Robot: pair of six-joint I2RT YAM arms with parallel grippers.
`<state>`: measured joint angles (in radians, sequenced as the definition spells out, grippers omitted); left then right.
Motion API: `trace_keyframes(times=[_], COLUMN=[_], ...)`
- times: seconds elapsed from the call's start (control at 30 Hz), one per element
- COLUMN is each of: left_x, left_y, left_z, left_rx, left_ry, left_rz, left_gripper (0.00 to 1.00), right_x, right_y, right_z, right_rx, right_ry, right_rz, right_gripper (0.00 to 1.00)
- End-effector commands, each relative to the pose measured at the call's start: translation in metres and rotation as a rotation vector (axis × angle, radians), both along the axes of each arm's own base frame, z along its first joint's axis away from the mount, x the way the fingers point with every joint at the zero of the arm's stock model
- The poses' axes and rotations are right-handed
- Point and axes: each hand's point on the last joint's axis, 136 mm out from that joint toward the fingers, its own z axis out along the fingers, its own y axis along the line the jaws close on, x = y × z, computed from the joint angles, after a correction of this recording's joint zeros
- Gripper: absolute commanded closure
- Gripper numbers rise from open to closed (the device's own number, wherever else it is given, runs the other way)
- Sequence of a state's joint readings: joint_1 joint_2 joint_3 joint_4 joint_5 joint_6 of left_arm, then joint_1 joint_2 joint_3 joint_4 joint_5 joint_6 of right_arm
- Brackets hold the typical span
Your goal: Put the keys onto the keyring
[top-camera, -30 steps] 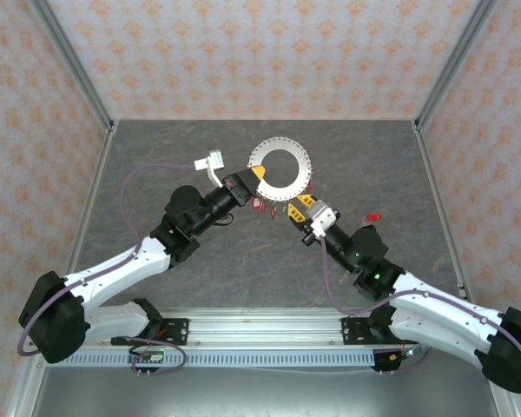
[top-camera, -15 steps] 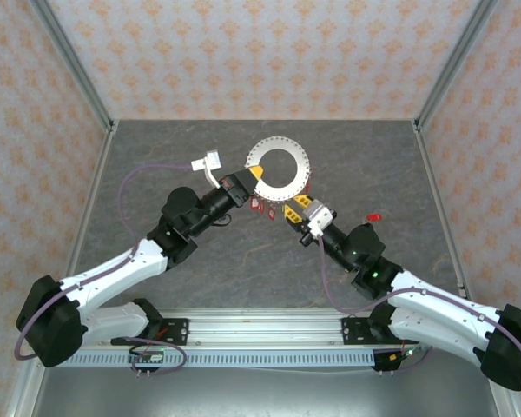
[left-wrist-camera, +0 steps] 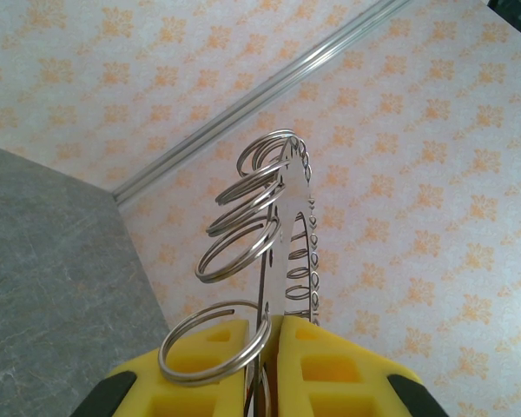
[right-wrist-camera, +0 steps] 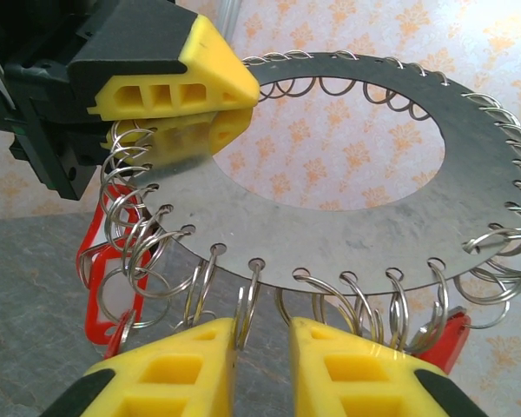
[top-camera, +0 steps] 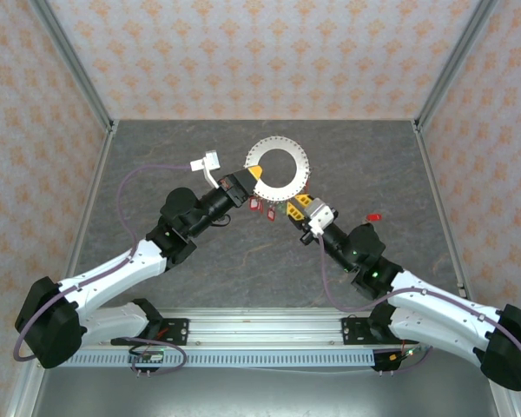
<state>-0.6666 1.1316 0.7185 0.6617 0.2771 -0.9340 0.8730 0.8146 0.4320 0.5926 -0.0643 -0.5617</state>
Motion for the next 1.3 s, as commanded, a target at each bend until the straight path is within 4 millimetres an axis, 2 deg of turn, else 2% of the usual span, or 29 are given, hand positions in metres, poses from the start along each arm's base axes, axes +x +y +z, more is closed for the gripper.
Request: trace_keyframes(times=[0.0, 0.77, 0.87, 1.07, 1.27], left_x=[-0.0026, -0.0001, 0.0002, 0.0004, -0.0002], left_y=[0.0089, 0.0077, 0.0078, 0.0076, 0.0074], left_z=[0.0245, 0.0192, 0.0184, 0.0179, 0.019], left_rx=[-0.055, -0.048, -0.046, -0.044, -0.045], left_ry=[-0.054, -0.039, -0.037, -0.036, -0.039], left_rz=[0.02, 0.024, 0.025, 0.025, 0.022], left_gripper=[1.0, 1.0, 1.0, 1.0, 1.0], right_x=[-0.0042, 0.0007, 0.0007, -0.0009, -0.0006], right_y=[0.0037, 0.002, 0.0011, 0.0048, 0.0027], right_z=[0.0268, 0.0272, 0.0264, 0.0255, 0.0279], right_rx=[0.061, 0.087, 0.088, 0.09, 0.109], right_ry=[-0.042, -0.042, -0.04, -0.023, -0.027], right_rz=[0.028, 0.003, 0.0, 0.023, 0.016], right_gripper=[0.8, 0.93, 1.0, 0.93, 0.9])
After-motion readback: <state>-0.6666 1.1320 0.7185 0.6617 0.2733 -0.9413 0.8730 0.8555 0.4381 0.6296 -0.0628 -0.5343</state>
